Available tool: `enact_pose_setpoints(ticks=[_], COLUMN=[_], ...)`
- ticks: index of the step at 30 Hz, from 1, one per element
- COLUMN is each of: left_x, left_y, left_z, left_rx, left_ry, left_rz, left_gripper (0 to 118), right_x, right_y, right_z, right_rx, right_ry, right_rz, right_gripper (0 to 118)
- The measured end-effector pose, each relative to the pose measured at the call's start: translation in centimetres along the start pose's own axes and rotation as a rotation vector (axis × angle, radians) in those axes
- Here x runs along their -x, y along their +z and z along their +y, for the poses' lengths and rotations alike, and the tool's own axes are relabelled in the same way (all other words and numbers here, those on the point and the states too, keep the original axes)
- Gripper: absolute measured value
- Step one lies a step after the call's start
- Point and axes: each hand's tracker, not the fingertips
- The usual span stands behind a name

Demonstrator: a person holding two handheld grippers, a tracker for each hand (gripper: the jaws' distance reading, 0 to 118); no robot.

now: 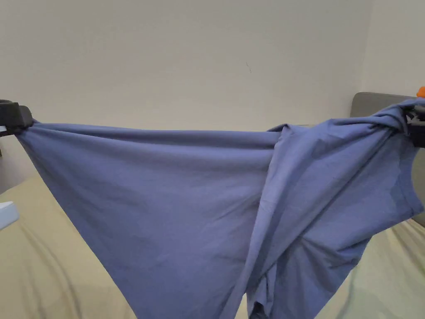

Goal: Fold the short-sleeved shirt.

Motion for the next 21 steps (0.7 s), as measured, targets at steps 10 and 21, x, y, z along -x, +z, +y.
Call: enact_pose_setpoints(ticks=[10,21], left_x=[-1.4,-4.4], left_y=[-9.8,-25.3], left_z=[-1.8,-2.6], left_rx=[-0.015,-0.098], left_ry=[-0.203,-0.3], left_rz=[0.169,0.224], left_gripper=[2,2], right_x=[0.0,2.6], right_y=[-7.7,-30.9], right_z=[-0.2,1.5], right_rx=[0.04,0.005], right_ry=[-0.187,-0.198], right_rz=[-0.008,-0.067], right_gripper=[12,9])
